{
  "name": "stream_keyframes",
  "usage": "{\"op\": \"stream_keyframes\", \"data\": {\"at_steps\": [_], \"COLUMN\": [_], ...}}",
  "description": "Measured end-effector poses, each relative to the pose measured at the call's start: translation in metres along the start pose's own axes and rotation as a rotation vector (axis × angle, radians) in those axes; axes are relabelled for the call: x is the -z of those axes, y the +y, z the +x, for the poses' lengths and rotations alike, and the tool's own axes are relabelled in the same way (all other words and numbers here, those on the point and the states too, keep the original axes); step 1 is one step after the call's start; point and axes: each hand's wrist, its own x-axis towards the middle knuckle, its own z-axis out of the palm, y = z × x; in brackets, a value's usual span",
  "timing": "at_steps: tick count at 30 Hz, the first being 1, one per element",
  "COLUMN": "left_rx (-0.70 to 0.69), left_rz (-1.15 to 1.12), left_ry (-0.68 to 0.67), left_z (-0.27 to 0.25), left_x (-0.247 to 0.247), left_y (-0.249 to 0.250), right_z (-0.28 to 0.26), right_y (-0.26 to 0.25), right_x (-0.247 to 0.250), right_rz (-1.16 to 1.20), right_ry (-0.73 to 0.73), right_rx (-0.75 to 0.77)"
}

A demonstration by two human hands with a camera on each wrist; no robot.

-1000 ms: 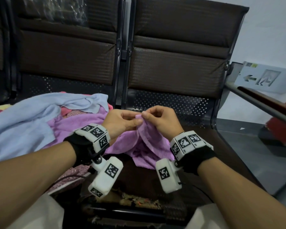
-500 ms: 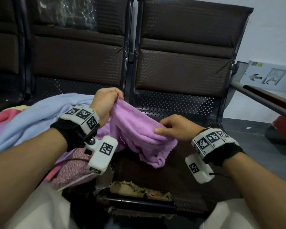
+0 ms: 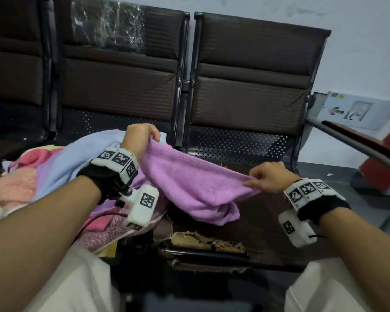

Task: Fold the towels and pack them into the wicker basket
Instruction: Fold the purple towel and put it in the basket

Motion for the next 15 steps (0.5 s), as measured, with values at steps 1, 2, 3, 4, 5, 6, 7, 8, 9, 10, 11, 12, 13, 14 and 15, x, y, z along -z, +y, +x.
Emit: {"op": "stream_keyframes", "data": {"at_steps": [1, 2, 3, 4, 5, 6, 7, 8, 9, 10, 11, 12, 13, 14, 15], "left_rx": [0.001, -0.013, -0.032, -0.046, -0.037, -0.016, 0.005, 0.015, 0.004, -0.024, -0.05, -0.077, -0.095, -0.107, -0.12], "left_rz": [0.034, 0.058, 0.063, 0.052, 0.029, -0.003, -0.036, -0.048, -0.02, 0.048, 0.134, 0.216, 0.288, 0.343, 0.377], "left_ry": [0.004, -0.006, -0.012, -0.013, -0.026, -0.051, -0.087, -0.131, -0.171, -0.204, -0.221, -0.219, -0.21, -0.204, -0.2], "left_z": [0.0, -0.001, -0.001, -0.003, -0.005, -0.007, -0.008, -0.007, -0.007, -0.005, -0.003, 0.0, 0.002, 0.004, 0.006], "left_x": [0.002, 0.001, 0.001, 0.0, 0.0, -0.002, -0.003, -0.006, -0.008, -0.011, -0.014, -0.017, -0.019, -0.021, -0.023], "left_y": [-0.001, -0.003, -0.004, -0.006, -0.007, -0.008, -0.01, -0.011, -0.012, -0.014, -0.017, -0.02, -0.023, -0.027, -0.03], "right_z": [-0.004, -0.007, -0.011, -0.014, -0.018, -0.021, -0.024, -0.026, -0.027, -0.026, -0.025, -0.022, -0.018, -0.013, -0.008], "right_y": [0.001, 0.002, 0.003, 0.005, 0.008, 0.011, 0.013, 0.017, 0.021, 0.026, 0.029, 0.033, 0.035, 0.036, 0.035], "right_x": [0.007, 0.013, 0.019, 0.022, 0.022, 0.02, 0.015, 0.008, 0.001, -0.003, -0.006, -0.007, -0.006, -0.004, -0.001], "right_rz": [0.04, 0.06, 0.054, 0.036, 0.012, -0.005, -0.008, 0.003, 0.021, 0.057, 0.125, 0.221, 0.34, 0.48, 0.638], "right_ry": [0.073, 0.148, 0.21, 0.247, 0.244, 0.203, 0.126, 0.036, -0.024, -0.023, 0.033, 0.116, 0.199, 0.273, 0.334], "right_rx": [-0.019, -0.028, -0.025, -0.011, 0.003, 0.02, 0.03, 0.033, 0.03, 0.02, -0.006, -0.043, -0.081, -0.111, -0.129]}}
